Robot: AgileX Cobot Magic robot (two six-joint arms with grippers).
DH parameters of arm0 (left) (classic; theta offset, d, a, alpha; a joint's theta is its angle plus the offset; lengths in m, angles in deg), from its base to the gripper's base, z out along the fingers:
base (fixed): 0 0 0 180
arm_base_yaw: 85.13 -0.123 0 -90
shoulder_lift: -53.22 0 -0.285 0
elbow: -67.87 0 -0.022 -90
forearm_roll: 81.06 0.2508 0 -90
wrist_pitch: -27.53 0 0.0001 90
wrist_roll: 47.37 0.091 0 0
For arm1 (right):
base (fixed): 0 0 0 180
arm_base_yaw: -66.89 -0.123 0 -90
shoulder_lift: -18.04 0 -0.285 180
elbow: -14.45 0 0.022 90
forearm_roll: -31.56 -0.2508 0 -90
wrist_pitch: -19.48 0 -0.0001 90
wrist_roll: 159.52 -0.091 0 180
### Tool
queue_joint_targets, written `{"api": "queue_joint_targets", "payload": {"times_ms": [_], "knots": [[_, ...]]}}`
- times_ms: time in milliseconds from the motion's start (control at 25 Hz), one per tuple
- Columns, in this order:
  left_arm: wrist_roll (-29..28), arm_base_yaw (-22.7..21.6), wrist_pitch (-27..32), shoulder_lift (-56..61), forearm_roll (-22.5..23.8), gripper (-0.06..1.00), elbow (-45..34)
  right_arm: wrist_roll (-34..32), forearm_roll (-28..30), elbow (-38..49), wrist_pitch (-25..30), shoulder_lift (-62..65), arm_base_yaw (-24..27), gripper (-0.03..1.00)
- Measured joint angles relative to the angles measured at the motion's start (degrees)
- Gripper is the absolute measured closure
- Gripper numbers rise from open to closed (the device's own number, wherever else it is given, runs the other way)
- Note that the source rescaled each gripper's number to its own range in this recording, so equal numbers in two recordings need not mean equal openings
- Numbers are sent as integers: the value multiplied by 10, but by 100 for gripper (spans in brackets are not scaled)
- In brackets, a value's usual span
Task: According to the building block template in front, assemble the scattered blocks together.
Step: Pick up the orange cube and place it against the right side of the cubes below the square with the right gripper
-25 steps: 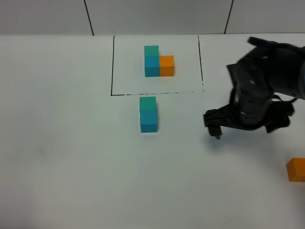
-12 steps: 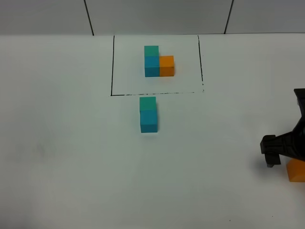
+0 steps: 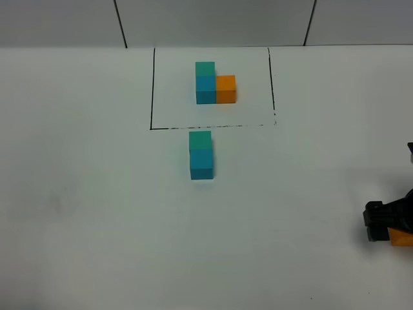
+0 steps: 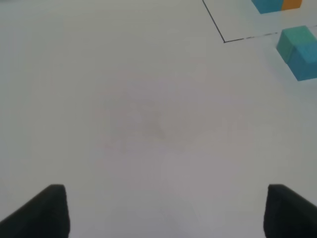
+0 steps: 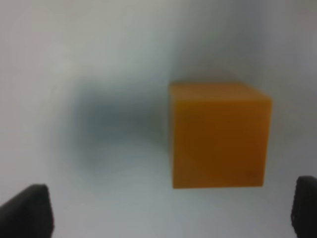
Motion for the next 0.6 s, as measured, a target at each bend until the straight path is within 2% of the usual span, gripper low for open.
{"api": "queue_joint_targets", "payload": {"times_ms": [320,600], "knots": [[0,0,0,0,0,15,0,66,0,12,-43,-18,45,3],[0,0,0,0,0,15,0,75,0,13,-69,-73,63,14]]}}
